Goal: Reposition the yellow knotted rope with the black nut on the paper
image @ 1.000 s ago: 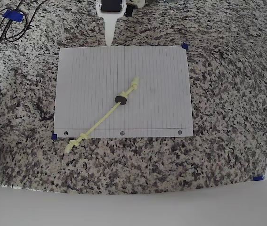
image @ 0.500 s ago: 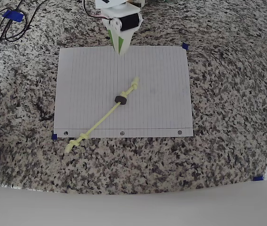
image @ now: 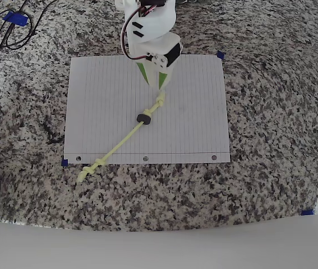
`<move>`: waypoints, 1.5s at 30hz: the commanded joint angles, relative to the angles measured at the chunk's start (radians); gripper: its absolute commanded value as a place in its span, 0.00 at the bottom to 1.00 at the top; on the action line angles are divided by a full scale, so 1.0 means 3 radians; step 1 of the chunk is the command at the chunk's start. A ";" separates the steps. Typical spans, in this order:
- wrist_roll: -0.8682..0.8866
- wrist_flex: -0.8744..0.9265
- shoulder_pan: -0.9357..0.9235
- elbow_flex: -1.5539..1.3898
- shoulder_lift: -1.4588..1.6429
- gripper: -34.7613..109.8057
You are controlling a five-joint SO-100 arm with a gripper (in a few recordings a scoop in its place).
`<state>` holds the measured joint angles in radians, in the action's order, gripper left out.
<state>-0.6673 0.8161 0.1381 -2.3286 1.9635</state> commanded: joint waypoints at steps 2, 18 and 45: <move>0.0286 -0.0215 0.0046 0.0184 -0.0194 0.42; 0.0798 -0.0373 -0.0046 0.0194 -0.0557 0.54; 0.0752 -0.0568 0.0077 0.0297 -0.0936 0.50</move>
<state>-0.4341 0.6412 0.1611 -2.2734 1.6797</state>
